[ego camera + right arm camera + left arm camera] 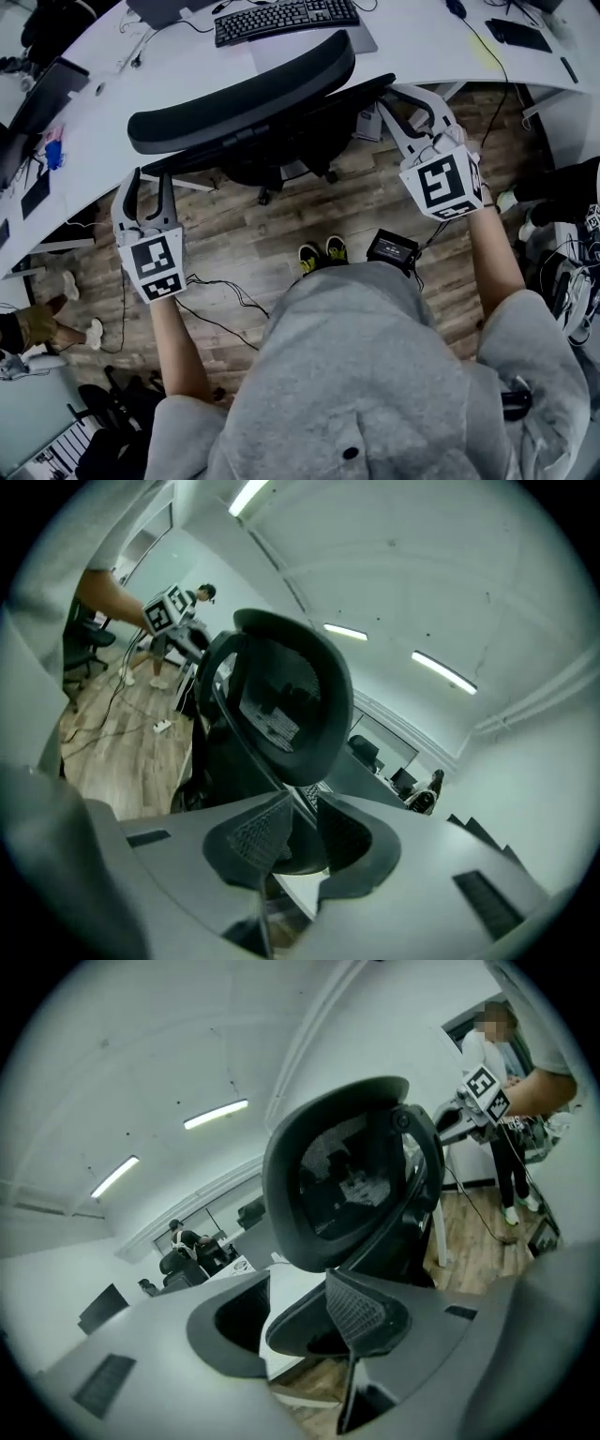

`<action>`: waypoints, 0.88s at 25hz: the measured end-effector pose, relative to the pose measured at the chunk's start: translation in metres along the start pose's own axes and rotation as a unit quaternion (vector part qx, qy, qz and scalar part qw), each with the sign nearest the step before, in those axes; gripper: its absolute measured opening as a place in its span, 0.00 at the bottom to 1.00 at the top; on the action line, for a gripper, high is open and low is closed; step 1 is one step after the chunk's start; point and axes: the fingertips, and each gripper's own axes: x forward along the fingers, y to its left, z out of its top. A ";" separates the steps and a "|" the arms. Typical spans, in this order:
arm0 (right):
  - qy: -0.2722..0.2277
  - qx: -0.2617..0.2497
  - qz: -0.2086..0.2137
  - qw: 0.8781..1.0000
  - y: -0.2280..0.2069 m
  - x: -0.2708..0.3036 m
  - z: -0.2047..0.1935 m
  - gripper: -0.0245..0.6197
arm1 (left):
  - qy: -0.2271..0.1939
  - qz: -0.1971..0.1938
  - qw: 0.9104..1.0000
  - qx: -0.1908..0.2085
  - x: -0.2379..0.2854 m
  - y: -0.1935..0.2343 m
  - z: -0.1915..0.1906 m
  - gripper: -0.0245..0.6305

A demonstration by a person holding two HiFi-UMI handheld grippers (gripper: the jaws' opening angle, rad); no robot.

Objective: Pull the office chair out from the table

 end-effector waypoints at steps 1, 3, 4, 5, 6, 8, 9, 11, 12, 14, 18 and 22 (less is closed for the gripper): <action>0.015 -0.024 0.010 1.000 0.003 0.004 -0.005 0.18 | 0.013 -0.010 1.000 0.015 0.005 0.001 -0.007 0.32; 0.041 -0.057 0.038 0.997 0.012 0.013 -0.015 0.29 | 0.036 -0.025 0.998 0.046 0.013 0.003 -0.018 0.39; 0.051 -0.067 0.051 0.995 0.016 0.018 -0.019 0.30 | 0.045 -0.033 0.997 0.062 0.016 0.004 -0.021 0.41; 0.060 -0.075 0.060 0.994 0.017 0.022 -0.022 0.32 | 0.049 -0.042 0.995 0.076 0.019 0.004 -0.022 0.44; 0.066 -0.084 0.064 0.992 0.017 0.026 -0.025 0.33 | 0.049 -0.050 0.994 0.085 0.022 0.004 -0.021 0.46; 0.077 -0.107 0.068 0.989 0.015 0.034 -0.027 0.34 | 0.048 -0.064 0.992 0.095 0.024 0.007 -0.018 0.48; 0.082 -0.118 0.073 0.987 0.015 0.038 -0.029 0.35 | 0.052 -0.069 0.991 0.104 0.024 0.008 -0.019 0.49; 0.097 -0.139 0.091 0.981 0.019 0.045 -0.034 0.36 | 0.074 -0.084 0.984 0.136 0.024 0.009 -0.028 0.50; 0.106 -0.152 0.100 0.978 0.020 0.048 -0.037 0.37 | 0.090 -0.096 0.979 0.154 0.027 0.007 -0.035 0.51; 0.120 -0.179 0.110 0.970 0.021 0.055 -0.044 0.38 | 0.113 -0.120 0.970 0.178 0.035 0.001 -0.046 0.52; 0.135 -0.211 0.125 0.960 0.024 0.074 -0.051 0.38 | 0.119 -0.159 0.961 0.192 0.055 -0.012 -0.052 0.52; 0.151 -0.257 0.136 0.945 0.032 0.093 -0.062 0.38 | 0.127 -0.188 0.953 0.201 0.073 -0.029 -0.064 0.52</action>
